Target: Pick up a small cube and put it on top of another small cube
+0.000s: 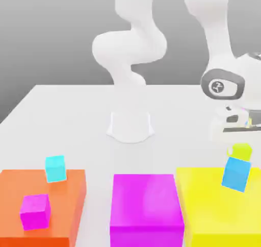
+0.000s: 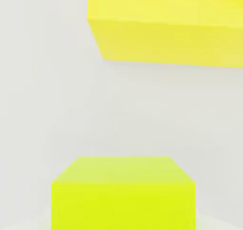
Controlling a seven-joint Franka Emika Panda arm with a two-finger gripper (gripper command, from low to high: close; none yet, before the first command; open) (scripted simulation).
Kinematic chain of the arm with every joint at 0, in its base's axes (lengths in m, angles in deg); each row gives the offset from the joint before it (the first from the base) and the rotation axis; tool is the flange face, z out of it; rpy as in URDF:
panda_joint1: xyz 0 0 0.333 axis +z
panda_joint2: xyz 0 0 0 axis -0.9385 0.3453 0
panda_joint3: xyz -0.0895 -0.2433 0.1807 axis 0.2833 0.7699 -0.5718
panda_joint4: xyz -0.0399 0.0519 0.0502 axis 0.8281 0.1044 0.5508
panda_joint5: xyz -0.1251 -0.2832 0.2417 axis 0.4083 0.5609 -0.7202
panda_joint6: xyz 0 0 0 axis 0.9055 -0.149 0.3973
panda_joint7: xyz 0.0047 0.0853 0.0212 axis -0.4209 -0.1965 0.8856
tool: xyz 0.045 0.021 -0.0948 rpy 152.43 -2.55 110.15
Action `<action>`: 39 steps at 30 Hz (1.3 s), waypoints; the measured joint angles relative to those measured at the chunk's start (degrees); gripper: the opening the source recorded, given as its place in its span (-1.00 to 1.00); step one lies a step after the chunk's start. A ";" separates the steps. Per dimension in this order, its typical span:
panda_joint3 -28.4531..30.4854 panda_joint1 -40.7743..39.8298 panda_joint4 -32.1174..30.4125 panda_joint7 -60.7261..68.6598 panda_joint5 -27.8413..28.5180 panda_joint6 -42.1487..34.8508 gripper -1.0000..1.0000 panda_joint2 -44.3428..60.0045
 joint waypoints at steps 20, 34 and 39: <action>0.68 -5.85 3.59 48.24 -21.41 -15.30 -1.00 -12.47; 15.36 -19.02 3.92 66.25 -15.99 -23.74 -1.00 -21.65; 20.84 -24.49 3.65 70.13 -14.13 -25.57 -1.00 -24.56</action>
